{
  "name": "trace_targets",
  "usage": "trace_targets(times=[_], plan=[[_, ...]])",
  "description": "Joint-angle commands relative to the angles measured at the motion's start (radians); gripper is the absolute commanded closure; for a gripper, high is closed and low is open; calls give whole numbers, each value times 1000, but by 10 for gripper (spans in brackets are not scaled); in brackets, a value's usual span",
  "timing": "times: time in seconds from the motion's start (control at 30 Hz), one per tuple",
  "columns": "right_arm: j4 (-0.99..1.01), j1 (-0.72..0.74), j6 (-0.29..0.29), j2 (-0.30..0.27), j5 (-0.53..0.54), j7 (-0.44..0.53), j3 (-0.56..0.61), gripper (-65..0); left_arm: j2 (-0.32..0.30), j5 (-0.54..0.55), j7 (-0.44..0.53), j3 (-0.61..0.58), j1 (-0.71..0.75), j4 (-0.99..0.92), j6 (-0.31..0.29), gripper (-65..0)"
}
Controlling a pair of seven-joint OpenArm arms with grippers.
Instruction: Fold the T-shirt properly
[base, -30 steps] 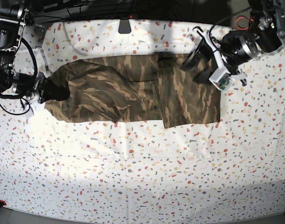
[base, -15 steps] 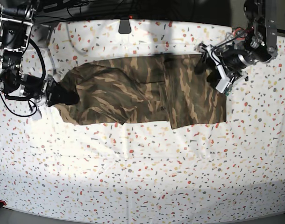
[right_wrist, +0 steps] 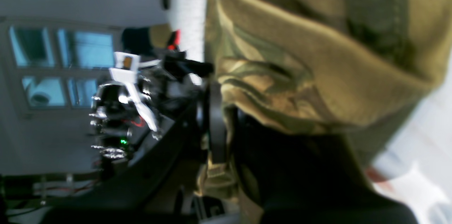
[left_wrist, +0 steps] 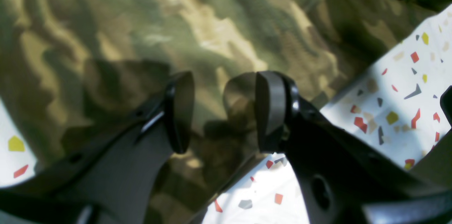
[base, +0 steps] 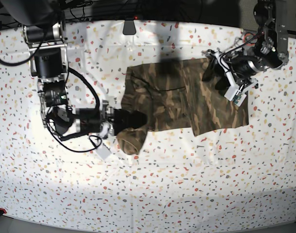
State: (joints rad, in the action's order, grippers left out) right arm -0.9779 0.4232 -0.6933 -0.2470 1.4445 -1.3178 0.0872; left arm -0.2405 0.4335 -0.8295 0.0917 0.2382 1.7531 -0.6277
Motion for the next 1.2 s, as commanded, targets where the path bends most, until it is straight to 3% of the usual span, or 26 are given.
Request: trace_targets(times=[0.0,0.33,0.53,0.87,0.97,1.07,1.1,1.17], plan=[[-19,40,-5,23,39,7,6,0,-6,11,19,3,-5,13,-3,-277],[-19,80,-5,284,39,8,18,0,-6,11,20,3,-6,-7,-3,-277],[-19,73,-5,379,-110,8,18,0,-6,12,20,3,-6,-9,-1,-277],[-19,73,-5,399,-137,8,18,0,-7,11,-2,3,-6,122,0,-277],[-19,73,-5,400,-137,8,18,0,-7,5,-58,3,-6,182,0,-277],[-19,73,-5,400,-136,8,18,0,-7,-93,-159,5,-6,219,0,-277],[-19,73,-5,399,-136,8,18,0,-7,-130,-194,7,-6,220,8,-277],[-19,73,-5,400,-137,8,18,0,-21,-189,-232,7,-2,220,99,-277]])
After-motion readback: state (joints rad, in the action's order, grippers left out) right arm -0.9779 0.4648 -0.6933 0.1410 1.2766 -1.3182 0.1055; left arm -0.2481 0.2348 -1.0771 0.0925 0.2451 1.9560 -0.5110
